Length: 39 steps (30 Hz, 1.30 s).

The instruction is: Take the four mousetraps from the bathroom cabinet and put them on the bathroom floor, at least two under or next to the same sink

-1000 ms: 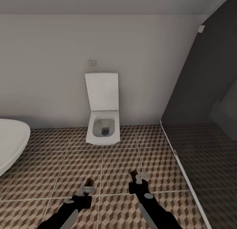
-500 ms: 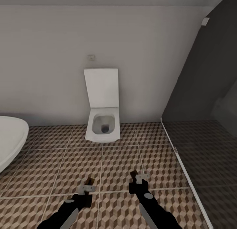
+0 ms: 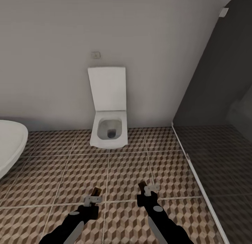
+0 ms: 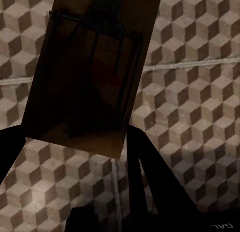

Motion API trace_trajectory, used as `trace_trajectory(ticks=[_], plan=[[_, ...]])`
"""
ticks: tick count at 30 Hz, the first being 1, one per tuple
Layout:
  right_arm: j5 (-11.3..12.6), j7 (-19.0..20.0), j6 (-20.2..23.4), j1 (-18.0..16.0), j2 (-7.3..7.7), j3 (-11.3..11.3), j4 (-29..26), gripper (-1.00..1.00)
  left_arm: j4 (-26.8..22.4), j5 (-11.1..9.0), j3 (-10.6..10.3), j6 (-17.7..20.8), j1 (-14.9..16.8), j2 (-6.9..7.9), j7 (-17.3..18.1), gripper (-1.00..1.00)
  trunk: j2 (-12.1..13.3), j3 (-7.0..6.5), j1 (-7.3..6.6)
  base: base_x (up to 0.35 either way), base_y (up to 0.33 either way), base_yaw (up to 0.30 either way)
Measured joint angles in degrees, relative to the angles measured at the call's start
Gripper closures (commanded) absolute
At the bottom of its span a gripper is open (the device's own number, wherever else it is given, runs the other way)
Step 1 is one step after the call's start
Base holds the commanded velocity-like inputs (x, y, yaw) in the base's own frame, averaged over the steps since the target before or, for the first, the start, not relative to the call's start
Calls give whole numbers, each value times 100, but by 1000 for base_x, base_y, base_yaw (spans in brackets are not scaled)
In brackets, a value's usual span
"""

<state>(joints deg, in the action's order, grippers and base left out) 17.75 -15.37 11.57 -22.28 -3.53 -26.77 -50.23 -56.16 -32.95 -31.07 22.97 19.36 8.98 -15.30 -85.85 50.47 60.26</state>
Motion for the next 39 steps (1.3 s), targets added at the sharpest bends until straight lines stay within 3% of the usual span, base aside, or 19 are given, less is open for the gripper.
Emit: trace_trajectory(ticks=[7,10,13,18,21,24,26,30,32,35,39], plan=[[-7,0,-2,0,2,0,-1,100,-35,0,-3,1,-2,0,-6,100,-281,189,154,0,0,0],[-12,-6,-7,0,4,0,-1,100,-78,1,-4,-1,0,5,-9,100,-282,217,154,0,0,0],[-20,-8,-53,0,15,0,-3,100,-497,8,-9,-7,2,55,-9,100,-282,245,154,0,0,0],[-64,-9,-521,0,31,-18,-10,100,-943,9,-16,-7,-1,231,-18,100,-282,290,154,0,0,0],[-401,0,-932,0,34,-103,-9,100,-872,8,8,-7,0,236,-18,100,-282,317,154,0,0,0],[-906,-13,-1135,0,10,-137,-4,100,-625,7,36,-8,-1,76,-17,100,-283,335,154,0,0,0],[-1113,-12,-1183,1,-10,-142,-2,100,-422,12,55,-9,0,-81,-17,100,-283,339,154,0,0,0],[-1226,0,-1157,-83,-67,-138,34,100,-79,96,74,-10,11,-349,-18,100,-283,342,154,0,0,0],[-1244,12,-1048,-302,-104,-135,214,100,293,218,82,-60,65,-467,-17,100,-282,342,154,0,0,0],[-1237,27,-968,-602,-188,-129,741,100,736,327,89,-437,120,-562,-11,100,-282,342,154,0,0,0],[-1223,123,-964,-799,-279,-124,1178,100,1196,361,94,-1439,143,-585,4,100,-283,343,154,0,0,0]])
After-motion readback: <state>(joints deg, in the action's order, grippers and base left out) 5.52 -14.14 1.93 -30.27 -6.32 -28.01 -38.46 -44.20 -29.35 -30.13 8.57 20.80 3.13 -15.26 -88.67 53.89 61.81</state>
